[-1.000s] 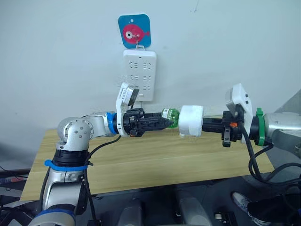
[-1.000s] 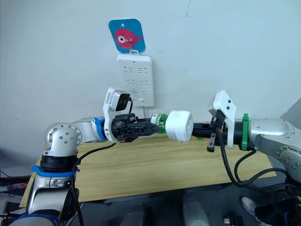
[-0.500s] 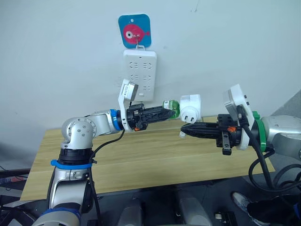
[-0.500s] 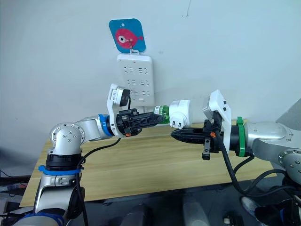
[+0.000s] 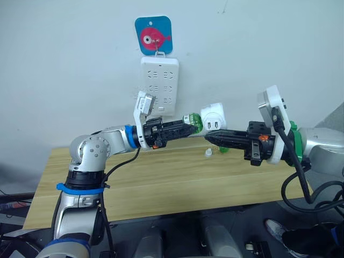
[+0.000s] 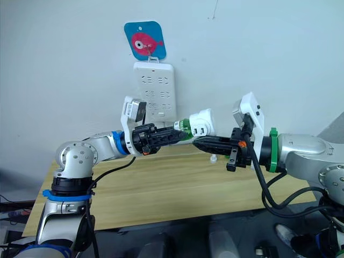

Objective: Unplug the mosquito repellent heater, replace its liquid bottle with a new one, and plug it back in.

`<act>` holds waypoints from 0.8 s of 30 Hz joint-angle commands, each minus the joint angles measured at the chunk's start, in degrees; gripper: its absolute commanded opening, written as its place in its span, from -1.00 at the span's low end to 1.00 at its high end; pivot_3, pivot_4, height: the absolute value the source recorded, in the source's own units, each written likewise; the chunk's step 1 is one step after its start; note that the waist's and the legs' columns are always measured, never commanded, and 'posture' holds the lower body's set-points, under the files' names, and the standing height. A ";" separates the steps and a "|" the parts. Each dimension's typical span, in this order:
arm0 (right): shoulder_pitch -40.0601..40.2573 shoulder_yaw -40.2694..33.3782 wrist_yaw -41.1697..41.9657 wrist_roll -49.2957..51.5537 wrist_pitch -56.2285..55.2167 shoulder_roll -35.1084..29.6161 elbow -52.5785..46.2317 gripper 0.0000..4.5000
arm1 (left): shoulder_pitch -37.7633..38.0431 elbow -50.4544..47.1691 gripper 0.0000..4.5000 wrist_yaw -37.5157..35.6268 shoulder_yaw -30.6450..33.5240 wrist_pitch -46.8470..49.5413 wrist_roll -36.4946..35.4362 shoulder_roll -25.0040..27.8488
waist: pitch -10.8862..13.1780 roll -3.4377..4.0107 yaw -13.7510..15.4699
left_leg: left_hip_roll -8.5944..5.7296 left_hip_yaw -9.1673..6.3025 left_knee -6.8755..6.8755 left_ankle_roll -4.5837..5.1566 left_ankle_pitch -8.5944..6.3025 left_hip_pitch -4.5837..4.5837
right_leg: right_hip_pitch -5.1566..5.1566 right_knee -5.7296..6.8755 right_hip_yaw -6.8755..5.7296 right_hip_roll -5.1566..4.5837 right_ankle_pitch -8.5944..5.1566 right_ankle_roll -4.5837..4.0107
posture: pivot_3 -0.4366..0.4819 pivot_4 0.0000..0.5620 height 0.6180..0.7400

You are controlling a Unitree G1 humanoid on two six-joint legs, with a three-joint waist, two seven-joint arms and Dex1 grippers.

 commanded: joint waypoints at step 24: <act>12.63 -5.49 19.74 -18.29 -6.70 -14.40 -9.46 -1.00 | -1.46 -0.23 0.07 -5.04 -1.38 2.88 -0.26 3.59 | -0.01 0.00 0.06 | 0.00 0.07 0.00 0.00 0.00 0.03 | 0.00 -0.02 -0.07 0.05 -0.01 0.01 | -0.44 -0.53 1.00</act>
